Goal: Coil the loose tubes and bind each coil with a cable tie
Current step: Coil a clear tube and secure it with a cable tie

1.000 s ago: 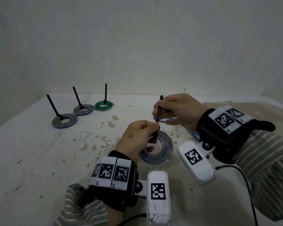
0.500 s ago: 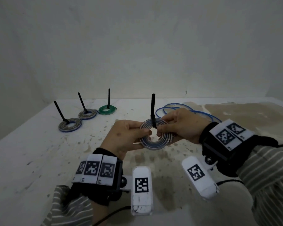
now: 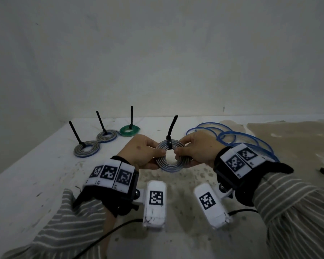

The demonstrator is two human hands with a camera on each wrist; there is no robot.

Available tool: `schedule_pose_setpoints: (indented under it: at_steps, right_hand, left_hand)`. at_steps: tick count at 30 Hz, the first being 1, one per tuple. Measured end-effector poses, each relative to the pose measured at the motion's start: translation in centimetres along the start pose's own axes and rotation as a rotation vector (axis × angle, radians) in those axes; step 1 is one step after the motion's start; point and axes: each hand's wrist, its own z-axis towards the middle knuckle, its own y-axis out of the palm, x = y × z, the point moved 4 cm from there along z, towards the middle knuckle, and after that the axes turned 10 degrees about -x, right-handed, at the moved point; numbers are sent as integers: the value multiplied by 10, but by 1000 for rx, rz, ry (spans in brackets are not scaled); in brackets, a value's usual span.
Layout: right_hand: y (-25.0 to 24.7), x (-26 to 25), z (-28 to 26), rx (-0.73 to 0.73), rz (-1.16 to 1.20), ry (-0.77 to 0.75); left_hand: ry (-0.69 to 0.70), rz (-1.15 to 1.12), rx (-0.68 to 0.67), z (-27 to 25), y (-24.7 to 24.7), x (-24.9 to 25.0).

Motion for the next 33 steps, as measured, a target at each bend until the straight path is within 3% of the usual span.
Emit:
schedule_pose_setpoints:
  at_steps: [5, 10, 18, 25, 29, 33]
  right_hand:
    - [-24, 20, 2, -30, -208, 85]
    - [-70, 40, -14, -43, -759, 146]
    - [-92, 64, -43, -215, -893, 285]
    - [-100, 78, -42, -59, -880, 344]
    - [-100, 76, -45, -36, -870, 356]
    - [-101, 66, -50, 19, -886, 232]
  left_hand:
    - [-126, 16, 248, 32, -58, -22]
    - [-238, 133, 449, 48, -132, -53]
    - [-317, 332, 601, 57, -157, -56]
    - [-271, 575, 481, 64, -125, -32]
    - [-114, 535, 350, 54, -75, -3]
    - [54, 371, 159, 40, -13, 15]
